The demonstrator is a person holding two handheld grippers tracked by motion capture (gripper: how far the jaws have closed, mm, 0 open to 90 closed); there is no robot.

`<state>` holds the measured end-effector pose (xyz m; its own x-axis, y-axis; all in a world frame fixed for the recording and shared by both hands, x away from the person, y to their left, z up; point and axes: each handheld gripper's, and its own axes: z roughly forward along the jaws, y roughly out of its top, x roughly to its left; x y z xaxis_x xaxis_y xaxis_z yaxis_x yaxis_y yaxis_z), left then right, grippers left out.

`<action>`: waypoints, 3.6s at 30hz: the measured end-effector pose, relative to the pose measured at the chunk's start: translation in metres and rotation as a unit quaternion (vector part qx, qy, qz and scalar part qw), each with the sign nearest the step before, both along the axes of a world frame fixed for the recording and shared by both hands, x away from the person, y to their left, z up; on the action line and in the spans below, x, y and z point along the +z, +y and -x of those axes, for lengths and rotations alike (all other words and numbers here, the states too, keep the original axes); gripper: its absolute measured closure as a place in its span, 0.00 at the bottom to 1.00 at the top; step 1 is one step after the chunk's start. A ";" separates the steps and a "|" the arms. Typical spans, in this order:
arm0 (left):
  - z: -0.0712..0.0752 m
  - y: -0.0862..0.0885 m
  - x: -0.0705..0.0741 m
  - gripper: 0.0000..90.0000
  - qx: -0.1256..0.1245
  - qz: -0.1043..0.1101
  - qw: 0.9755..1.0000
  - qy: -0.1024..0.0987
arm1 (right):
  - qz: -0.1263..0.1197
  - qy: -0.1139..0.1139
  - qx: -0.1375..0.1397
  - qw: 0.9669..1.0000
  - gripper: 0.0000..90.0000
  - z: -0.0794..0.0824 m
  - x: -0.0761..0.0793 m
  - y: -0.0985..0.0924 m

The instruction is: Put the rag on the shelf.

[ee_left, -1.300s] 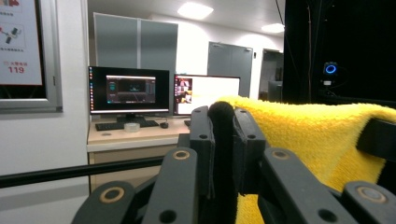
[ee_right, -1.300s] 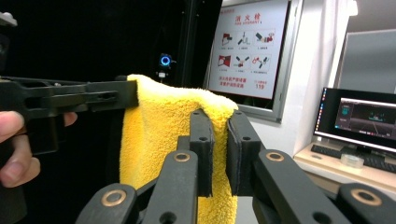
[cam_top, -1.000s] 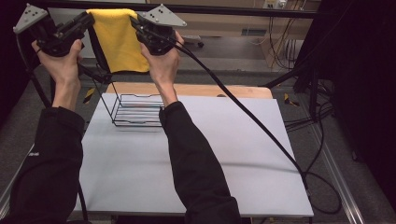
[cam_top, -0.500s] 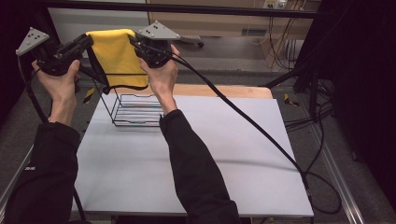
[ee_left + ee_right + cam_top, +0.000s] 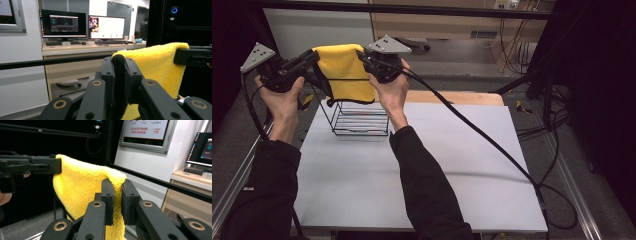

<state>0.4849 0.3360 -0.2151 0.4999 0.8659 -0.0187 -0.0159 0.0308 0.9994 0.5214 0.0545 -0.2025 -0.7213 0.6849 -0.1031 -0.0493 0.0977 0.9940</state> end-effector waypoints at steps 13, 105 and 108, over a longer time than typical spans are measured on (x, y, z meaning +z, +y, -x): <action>0.023 0.011 -0.004 0.88 -0.019 -0.023 0.999 0.018 | 0.041 0.012 0.045 0.998 0.91 0.021 -0.001 -0.001; 0.053 -0.008 -0.056 0.54 -0.052 -0.134 0.965 0.220 | 0.096 0.151 0.049 0.983 0.36 0.053 -0.054 -0.056; 0.060 -0.009 -0.061 0.44 -0.052 -0.131 0.965 0.222 | 0.092 0.153 0.036 0.983 0.29 0.059 -0.057 -0.074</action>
<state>0.4245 0.3275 -0.2764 0.5775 0.8155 -0.0377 0.4048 -0.2459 0.8808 0.4625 -0.0195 -0.2593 -0.7833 0.6216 0.0080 0.2359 0.2852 0.9290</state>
